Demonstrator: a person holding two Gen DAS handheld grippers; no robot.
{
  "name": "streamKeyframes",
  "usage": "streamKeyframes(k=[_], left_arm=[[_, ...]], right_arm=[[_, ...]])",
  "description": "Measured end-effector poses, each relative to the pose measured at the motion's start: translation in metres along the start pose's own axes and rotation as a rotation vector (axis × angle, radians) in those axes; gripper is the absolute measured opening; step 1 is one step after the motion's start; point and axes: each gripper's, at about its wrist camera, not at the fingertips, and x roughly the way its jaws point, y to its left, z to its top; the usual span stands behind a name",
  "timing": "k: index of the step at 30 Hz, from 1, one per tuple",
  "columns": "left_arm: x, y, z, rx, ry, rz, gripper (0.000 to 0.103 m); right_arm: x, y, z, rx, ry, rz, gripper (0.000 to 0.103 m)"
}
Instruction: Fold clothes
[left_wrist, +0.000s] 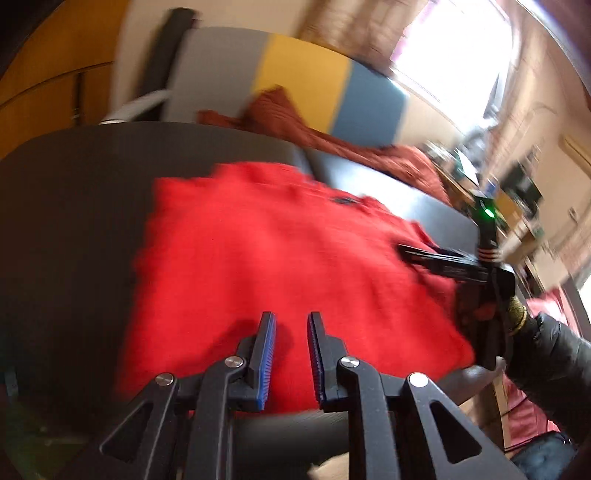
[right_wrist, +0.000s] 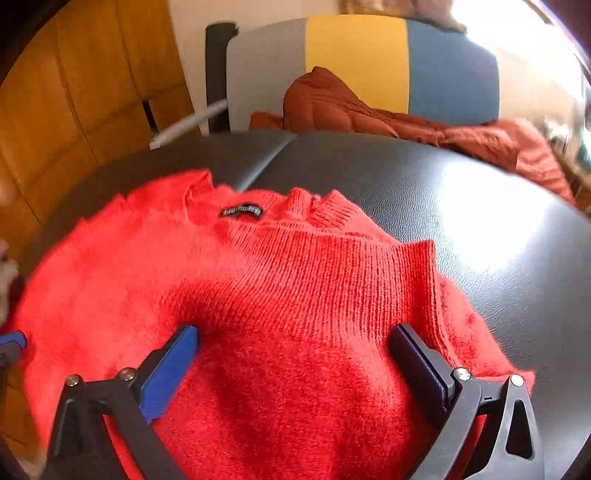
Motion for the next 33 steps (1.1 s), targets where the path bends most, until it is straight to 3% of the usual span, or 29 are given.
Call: streamKeyframes(k=[3, 6, 10, 20, 23, 28, 33], left_arm=[[-0.015, 0.038, -0.004, -0.048, 0.026, 0.021, 0.021], [-0.019, 0.062, -0.003, -0.089, 0.055, -0.035, 0.022], [-0.006, 0.07, 0.003, -0.123, 0.085, -0.156, 0.024], [0.025, 0.067, 0.011, -0.089, 0.199, -0.274, 0.022], [0.02, 0.064, 0.006, -0.063, 0.205, -0.261, 0.007], [-0.005, 0.057, -0.01, 0.0, 0.192, -0.231, 0.005], [0.007, 0.058, -0.031, 0.008, 0.241, -0.165, 0.005]], right_arm=[[0.003, -0.009, 0.003, -0.001, -0.005, 0.035, 0.103], [0.008, -0.014, 0.005, -0.002, -0.006, 0.058, 0.103], [0.005, -0.014, 0.002, 0.004, -0.012, 0.074, 0.103], [0.006, -0.017, -0.001, 0.003, -0.014, 0.079, 0.103], [0.007, -0.017, 0.0, 0.001, -0.013, 0.079, 0.103], [0.007, -0.016, 0.0, -0.004, -0.016, 0.076, 0.103], [0.007, -0.017, 0.001, -0.006, -0.02, 0.079, 0.103]])
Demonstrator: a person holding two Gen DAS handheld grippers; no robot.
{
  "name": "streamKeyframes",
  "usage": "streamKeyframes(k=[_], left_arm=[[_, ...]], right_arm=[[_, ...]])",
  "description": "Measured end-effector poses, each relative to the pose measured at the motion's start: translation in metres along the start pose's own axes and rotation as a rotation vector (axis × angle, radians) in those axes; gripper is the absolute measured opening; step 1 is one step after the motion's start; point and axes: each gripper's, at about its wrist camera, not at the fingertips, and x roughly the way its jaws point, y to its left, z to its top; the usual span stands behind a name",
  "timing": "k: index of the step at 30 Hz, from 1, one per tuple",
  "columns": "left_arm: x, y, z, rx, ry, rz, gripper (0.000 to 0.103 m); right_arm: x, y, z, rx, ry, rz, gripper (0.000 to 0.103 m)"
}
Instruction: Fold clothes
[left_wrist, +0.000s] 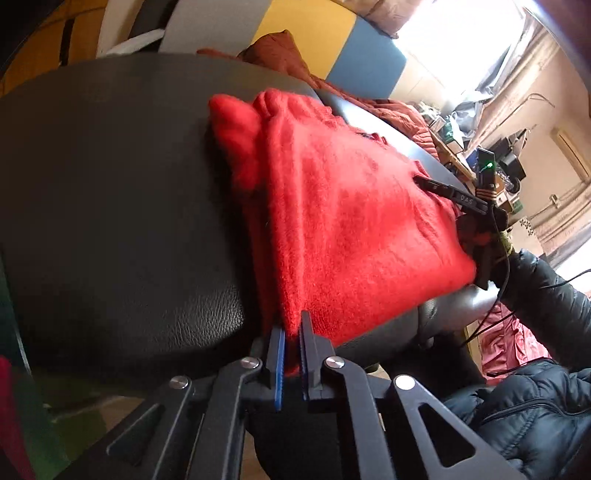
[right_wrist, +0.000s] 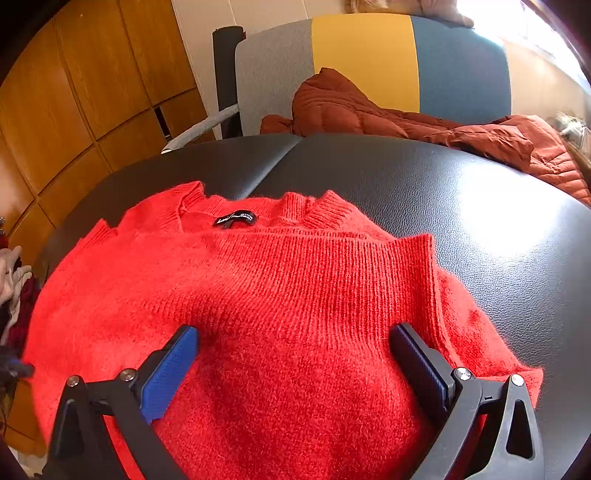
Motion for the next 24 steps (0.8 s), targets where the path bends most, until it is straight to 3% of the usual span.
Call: streamKeyframes(k=[4, 7, 9, 12, 15, 24], left_arm=[[-0.01, -0.007, 0.005, 0.004, -0.02, 0.011, 0.009], [-0.023, -0.006, 0.016, -0.022, -0.071, -0.024, 0.013], [-0.031, -0.004, 0.032, -0.028, -0.125, -0.014, 0.022], [-0.031, -0.003, 0.061, -0.031, -0.173, 0.025, 0.027], [-0.014, 0.002, 0.095, -0.038, -0.163, 0.072, 0.027], [0.035, 0.022, 0.153, -0.065, -0.051, -0.002, 0.029]], right_arm=[[0.0, -0.001, 0.001, 0.001, -0.002, 0.002, 0.103], [0.0, -0.001, 0.001, 0.002, -0.003, 0.002, 0.103], [0.0, 0.0, 0.0, 0.0, -0.005, -0.002, 0.103], [-0.001, 0.001, 0.0, -0.001, -0.006, -0.005, 0.103], [-0.001, 0.001, -0.001, -0.001, -0.008, -0.005, 0.103], [-0.001, 0.0, -0.001, 0.006, -0.011, 0.006, 0.103]])
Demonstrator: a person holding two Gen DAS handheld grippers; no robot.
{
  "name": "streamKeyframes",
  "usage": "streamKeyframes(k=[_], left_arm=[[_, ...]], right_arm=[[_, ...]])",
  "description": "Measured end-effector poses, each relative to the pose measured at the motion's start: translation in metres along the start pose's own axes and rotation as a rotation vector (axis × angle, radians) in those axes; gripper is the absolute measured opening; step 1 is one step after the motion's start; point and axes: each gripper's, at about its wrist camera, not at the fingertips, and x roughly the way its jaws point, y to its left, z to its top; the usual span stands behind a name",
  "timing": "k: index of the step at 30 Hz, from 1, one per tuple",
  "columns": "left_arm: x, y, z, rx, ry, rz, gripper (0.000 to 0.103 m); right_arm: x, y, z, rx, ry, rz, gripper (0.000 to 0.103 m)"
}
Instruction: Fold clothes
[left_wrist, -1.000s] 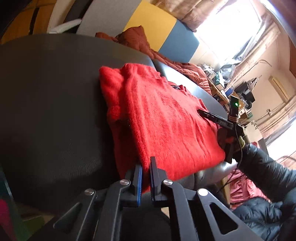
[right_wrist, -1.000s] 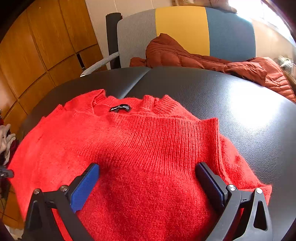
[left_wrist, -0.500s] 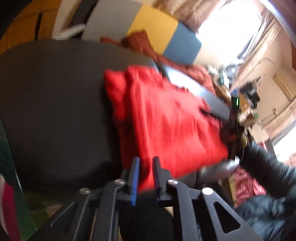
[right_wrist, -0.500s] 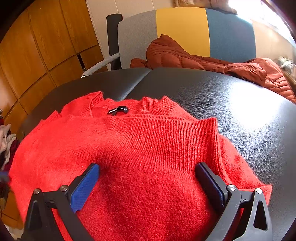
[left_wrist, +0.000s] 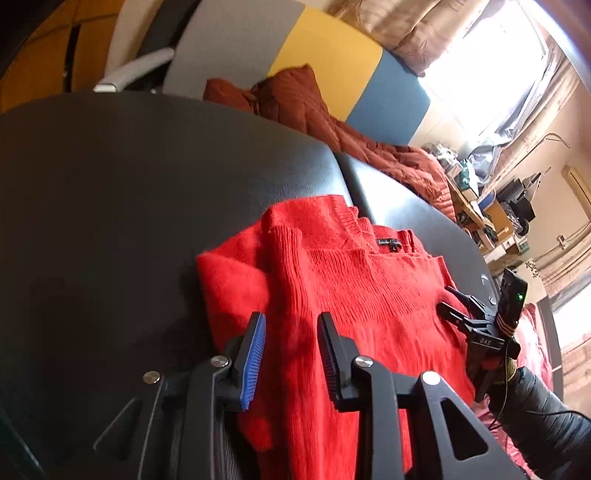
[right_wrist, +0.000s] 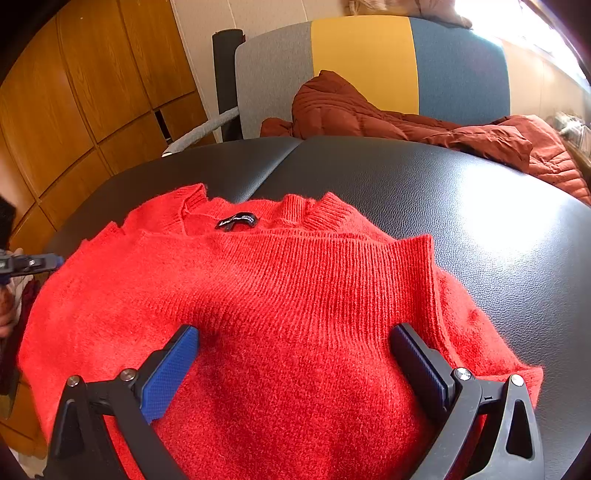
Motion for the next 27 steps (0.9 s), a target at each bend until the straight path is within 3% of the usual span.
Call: streamKeyframes(k=[8, 9, 11, 16, 20, 24, 27], left_arm=[[0.024, -0.009, 0.001, 0.043, 0.086, -0.014, 0.027], [0.024, -0.011, 0.0, 0.05, 0.082, -0.008, 0.021], [0.021, -0.017, -0.003, 0.07, 0.052, 0.033, 0.011], [-0.004, -0.037, -0.014, 0.112, -0.101, 0.161, 0.009], [0.018, -0.034, -0.016, 0.123, -0.053, 0.307, 0.008], [0.034, -0.029, -0.018, 0.106, -0.025, 0.349, 0.009], [0.029, -0.033, -0.014, 0.087, -0.043, 0.397, 0.017]], right_arm=[[-0.001, -0.001, -0.001, 0.004, -0.002, 0.005, 0.103], [-0.001, -0.001, -0.001, 0.004, -0.001, 0.004, 0.103], [0.0, -0.001, 0.0, 0.002, 0.0, 0.003, 0.103], [0.0, 0.005, 0.0, -0.015, 0.005, -0.029, 0.103], [-0.001, 0.01, -0.001, -0.025, 0.008, -0.058, 0.103], [-0.002, 0.011, -0.002, -0.022, 0.004, -0.069, 0.103], [-0.002, 0.012, -0.003, -0.022, 0.001, -0.072, 0.103]])
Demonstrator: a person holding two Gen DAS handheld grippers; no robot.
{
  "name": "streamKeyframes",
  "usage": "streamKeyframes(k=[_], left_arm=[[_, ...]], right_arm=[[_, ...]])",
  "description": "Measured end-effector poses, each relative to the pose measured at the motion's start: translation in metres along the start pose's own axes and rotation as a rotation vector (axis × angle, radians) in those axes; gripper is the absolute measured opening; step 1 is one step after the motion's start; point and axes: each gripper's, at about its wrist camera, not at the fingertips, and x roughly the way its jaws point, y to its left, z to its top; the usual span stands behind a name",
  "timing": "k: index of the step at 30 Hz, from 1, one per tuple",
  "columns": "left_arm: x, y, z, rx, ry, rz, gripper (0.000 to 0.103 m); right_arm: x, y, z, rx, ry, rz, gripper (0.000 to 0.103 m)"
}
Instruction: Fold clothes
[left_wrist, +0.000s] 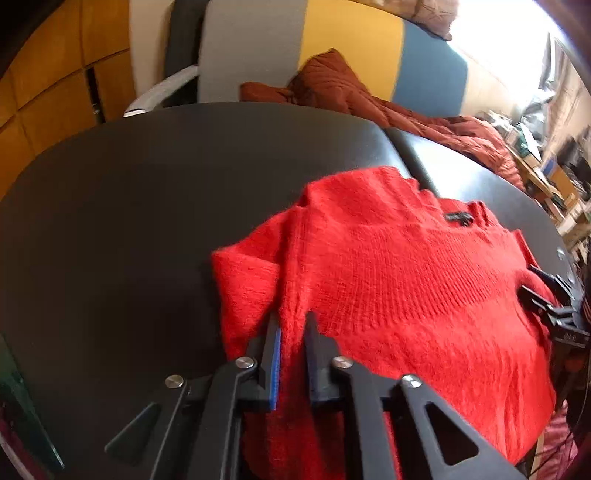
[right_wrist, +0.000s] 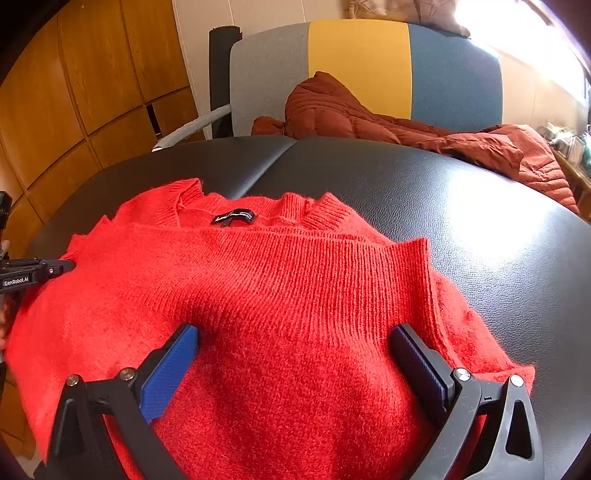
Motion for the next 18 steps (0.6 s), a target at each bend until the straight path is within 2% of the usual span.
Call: streamKeyframes(k=[1, 2, 4, 6, 8, 12, 14, 15, 18], left_arm=[[-0.002, -0.001, 0.001, -0.007, -0.006, 0.019, 0.019], [-0.006, -0.004, 0.004, -0.009, -0.025, 0.048, 0.025], [-0.021, -0.019, 0.01, -0.001, -0.105, 0.119, 0.026], [-0.034, -0.036, 0.014, 0.019, -0.18, 0.122, 0.026], [-0.034, -0.055, 0.018, 0.05, -0.209, 0.083, 0.026], [-0.008, -0.075, 0.016, 0.109, -0.176, 0.055, 0.026], [0.007, -0.068, 0.01, 0.104, -0.146, 0.06, 0.026], [0.011, -0.061, 0.005, 0.089, -0.148, 0.053, 0.03], [0.017, -0.045, -0.005, 0.051, -0.157, 0.039, 0.032]], right_arm=[[0.0, 0.0, 0.0, 0.001, 0.001, 0.002, 0.103], [0.0, -0.001, 0.0, 0.002, 0.001, 0.004, 0.103], [0.0, 0.0, 0.0, 0.001, 0.0, 0.002, 0.103], [-0.001, 0.001, -0.001, 0.001, -0.001, -0.003, 0.103], [-0.001, 0.002, -0.001, 0.001, -0.001, -0.009, 0.103], [-0.003, 0.004, -0.003, 0.018, -0.001, -0.014, 0.103], [-0.006, 0.005, -0.006, 0.035, -0.002, -0.016, 0.103], [-0.008, 0.006, -0.008, 0.044, -0.004, -0.017, 0.103], [-0.016, 0.011, -0.017, 0.059, -0.016, -0.002, 0.103]])
